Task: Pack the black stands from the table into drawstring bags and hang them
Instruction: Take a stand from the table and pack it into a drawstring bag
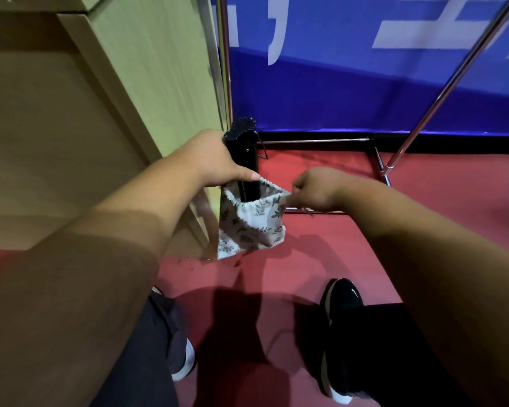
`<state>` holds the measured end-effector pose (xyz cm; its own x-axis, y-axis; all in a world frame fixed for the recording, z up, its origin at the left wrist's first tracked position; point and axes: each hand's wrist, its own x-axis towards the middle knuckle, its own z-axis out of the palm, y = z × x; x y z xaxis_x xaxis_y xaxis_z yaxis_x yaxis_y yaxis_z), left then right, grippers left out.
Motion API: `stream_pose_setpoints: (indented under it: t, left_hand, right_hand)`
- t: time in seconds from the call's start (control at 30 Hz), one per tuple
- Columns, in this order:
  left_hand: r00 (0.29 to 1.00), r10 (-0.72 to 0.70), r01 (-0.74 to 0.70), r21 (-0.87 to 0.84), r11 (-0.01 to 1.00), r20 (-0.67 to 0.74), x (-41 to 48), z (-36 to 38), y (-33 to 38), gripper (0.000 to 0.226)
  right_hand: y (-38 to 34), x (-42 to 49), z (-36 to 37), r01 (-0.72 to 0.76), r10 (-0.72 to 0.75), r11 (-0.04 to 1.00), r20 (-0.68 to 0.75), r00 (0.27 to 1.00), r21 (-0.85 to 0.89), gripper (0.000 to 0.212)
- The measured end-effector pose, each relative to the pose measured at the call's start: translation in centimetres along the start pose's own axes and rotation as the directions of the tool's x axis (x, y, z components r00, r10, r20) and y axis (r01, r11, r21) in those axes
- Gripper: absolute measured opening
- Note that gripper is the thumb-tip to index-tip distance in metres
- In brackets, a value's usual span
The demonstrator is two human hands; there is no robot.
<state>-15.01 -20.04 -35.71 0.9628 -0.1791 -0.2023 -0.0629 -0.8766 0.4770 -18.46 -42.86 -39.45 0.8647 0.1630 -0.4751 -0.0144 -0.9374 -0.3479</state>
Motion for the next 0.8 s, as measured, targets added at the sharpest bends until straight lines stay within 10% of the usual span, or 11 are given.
stream_pose_setpoints:
  t: [0.27,0.5,0.8]
  left_hand:
    - [0.996,-0.012,-0.014,0.279,0.96,0.09,0.2,-0.8,0.2,0.01]
    - [0.997,-0.017,-0.024,0.487,0.873,0.079,0.3,-0.3,-0.1,0.018]
    - [0.979,-0.194,0.189,-0.09,0.978,-0.058,1.2,-1.6,-0.3,0.037]
  right_hand:
    - [0.2,-0.6,-1.4,0.029,-0.019,0.995,-0.115,0.993,0.09,0.046]
    - [-0.1,-1.0,-1.1,0.064,-0.034,0.955,-0.111,0.993,0.288,0.034]
    - [0.4,-0.7,-1.2,-0.024,0.089,0.86,-0.104,0.991,0.51,0.028]
